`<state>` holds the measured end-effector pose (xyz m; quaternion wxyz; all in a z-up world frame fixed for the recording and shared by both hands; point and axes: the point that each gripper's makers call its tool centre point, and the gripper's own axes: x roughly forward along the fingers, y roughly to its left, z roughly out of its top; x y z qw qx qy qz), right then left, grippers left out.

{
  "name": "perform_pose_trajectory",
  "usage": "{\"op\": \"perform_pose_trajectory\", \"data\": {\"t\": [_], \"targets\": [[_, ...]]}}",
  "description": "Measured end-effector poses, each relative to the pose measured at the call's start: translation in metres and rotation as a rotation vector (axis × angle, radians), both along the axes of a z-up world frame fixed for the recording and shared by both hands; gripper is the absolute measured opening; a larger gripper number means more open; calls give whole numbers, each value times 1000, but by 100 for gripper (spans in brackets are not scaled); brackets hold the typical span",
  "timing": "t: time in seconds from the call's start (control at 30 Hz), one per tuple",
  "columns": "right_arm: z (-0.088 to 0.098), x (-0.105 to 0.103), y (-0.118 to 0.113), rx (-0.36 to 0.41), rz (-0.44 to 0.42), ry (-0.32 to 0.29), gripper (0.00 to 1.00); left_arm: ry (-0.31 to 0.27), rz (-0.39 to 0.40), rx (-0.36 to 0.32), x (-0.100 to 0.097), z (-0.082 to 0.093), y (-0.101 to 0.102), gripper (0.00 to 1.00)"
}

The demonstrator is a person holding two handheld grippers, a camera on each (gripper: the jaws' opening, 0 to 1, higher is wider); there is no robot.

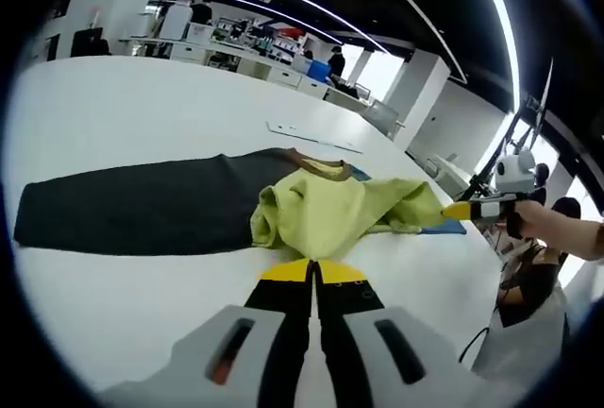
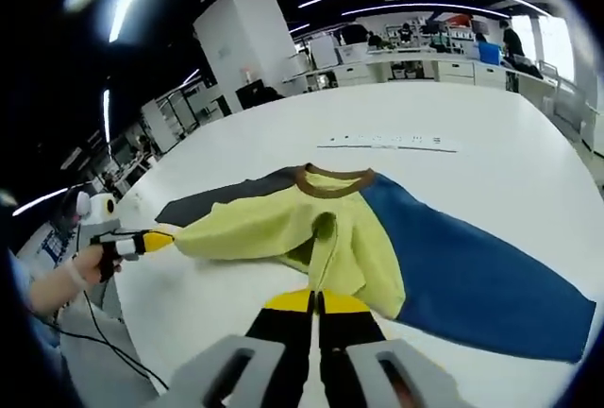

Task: Fold the garment on the visible template until the final outline fits inside the template.

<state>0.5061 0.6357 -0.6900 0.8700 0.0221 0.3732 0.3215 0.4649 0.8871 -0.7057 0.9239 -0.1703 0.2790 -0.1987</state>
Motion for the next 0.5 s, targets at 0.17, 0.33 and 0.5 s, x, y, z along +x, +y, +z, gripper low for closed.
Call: {"op": "perform_pose_trajectory", "data": {"t": [0.17, 0.33, 0.5], "targets": [[13, -9, -14, 4, -17, -28, 0, 0, 7, -6, -9, 8, 7, 0], [22, -22, -23, 3, -7, -37, 0, 23, 9, -24, -22, 13, 13, 0], [23, -44, -28, -30, 27, -44, 0, 58, -10, -18, -39, 11, 15, 0]]}}
